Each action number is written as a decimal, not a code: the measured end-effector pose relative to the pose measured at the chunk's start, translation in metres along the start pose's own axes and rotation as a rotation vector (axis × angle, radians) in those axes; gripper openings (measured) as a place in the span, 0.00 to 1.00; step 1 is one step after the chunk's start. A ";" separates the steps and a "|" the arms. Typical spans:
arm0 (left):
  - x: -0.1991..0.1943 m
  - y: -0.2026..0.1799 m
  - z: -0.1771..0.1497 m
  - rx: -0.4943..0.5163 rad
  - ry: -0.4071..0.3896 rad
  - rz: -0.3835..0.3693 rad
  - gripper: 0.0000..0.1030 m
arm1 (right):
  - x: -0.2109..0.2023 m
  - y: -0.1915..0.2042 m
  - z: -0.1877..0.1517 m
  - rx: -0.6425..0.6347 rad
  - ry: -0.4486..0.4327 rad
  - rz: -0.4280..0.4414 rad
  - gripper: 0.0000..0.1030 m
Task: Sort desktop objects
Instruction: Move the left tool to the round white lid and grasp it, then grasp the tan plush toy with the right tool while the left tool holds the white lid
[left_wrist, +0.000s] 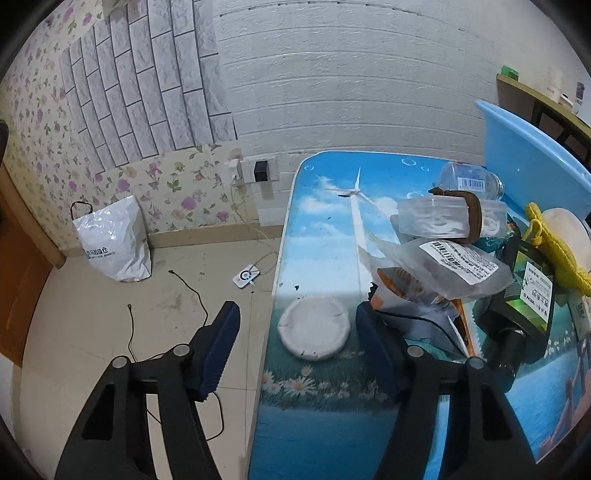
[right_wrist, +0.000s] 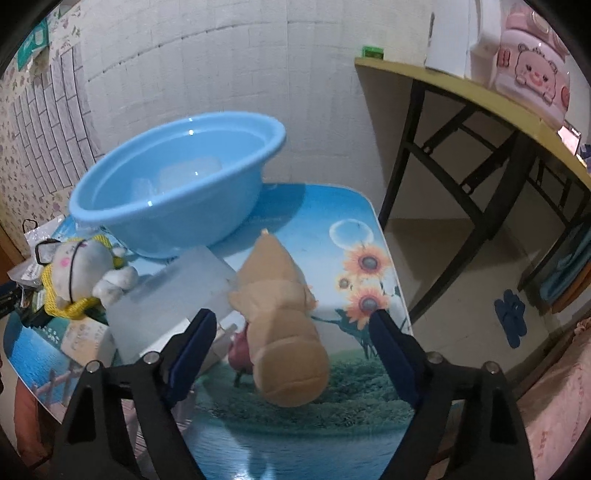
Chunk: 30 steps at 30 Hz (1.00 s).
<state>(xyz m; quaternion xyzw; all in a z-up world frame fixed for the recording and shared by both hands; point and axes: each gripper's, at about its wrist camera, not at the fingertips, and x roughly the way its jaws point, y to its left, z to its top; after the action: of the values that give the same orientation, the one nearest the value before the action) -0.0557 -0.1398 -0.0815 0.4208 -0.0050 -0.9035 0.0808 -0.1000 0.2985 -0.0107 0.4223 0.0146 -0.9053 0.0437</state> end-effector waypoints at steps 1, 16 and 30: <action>0.000 0.000 0.000 -0.003 -0.001 -0.011 0.54 | 0.003 0.000 -0.002 0.004 0.008 0.006 0.82; -0.010 -0.011 -0.005 0.026 0.009 -0.051 0.36 | 0.022 -0.006 -0.014 0.043 0.099 0.097 0.42; -0.029 -0.024 -0.020 0.036 0.045 -0.060 0.36 | -0.002 0.005 -0.018 -0.056 0.081 0.052 0.42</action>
<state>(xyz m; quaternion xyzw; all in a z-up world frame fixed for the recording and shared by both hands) -0.0257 -0.1106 -0.0744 0.4425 -0.0070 -0.8956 0.0463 -0.0850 0.2953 -0.0210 0.4575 0.0306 -0.8852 0.0786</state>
